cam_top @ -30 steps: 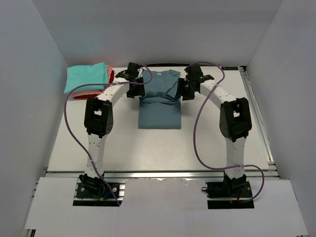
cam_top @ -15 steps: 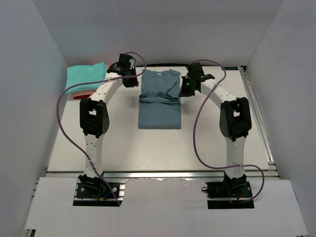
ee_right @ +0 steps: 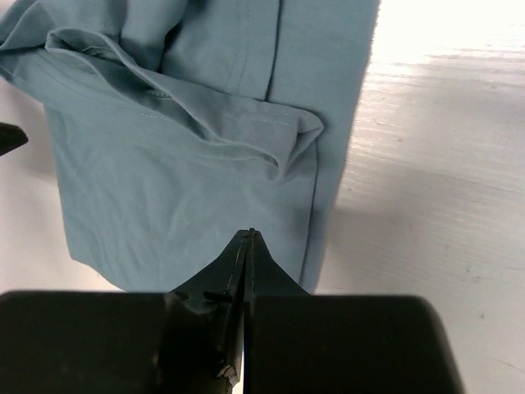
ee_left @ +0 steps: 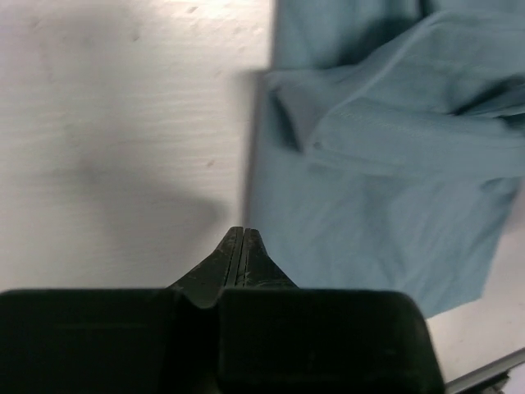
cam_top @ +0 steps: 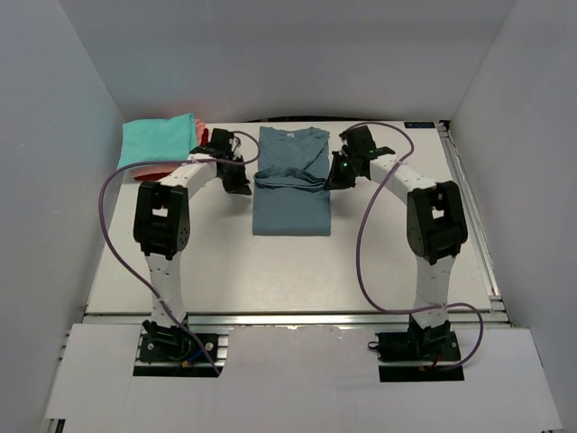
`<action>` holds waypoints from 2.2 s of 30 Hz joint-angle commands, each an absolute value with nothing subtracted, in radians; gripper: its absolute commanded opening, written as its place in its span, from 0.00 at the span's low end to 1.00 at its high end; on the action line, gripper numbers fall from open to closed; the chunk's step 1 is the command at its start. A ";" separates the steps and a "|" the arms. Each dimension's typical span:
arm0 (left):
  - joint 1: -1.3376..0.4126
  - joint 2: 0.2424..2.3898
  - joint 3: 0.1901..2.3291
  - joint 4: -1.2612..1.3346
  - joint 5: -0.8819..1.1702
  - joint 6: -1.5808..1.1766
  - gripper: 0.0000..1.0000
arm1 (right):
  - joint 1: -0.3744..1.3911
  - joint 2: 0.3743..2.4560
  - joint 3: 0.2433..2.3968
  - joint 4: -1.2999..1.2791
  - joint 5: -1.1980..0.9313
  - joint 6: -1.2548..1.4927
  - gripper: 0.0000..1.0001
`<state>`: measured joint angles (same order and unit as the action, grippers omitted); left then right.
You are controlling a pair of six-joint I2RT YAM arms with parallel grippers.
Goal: Fold and stack the t-shirts
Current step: Fold the folded rectangular tshirt in 1/3 of the way
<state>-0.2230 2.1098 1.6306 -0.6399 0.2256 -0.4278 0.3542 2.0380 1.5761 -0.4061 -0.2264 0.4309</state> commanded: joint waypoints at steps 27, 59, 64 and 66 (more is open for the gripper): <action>-0.232 2.246 1.839 -0.408 0.281 -0.560 0.00 | 0.360 2.250 1.836 -0.287 -0.249 0.445 0.00; -0.207 1.930 1.520 -0.497 0.135 -0.419 0.11 | 0.230 2.246 1.743 -0.134 -0.443 0.262 0.47; -0.207 1.850 1.445 -0.508 0.106 -0.408 0.11 | 0.233 2.269 1.727 -0.092 -0.526 0.256 0.47; -0.207 1.842 1.410 -0.506 0.127 -0.403 0.10 | 0.238 2.273 1.727 -0.084 -0.538 0.255 0.46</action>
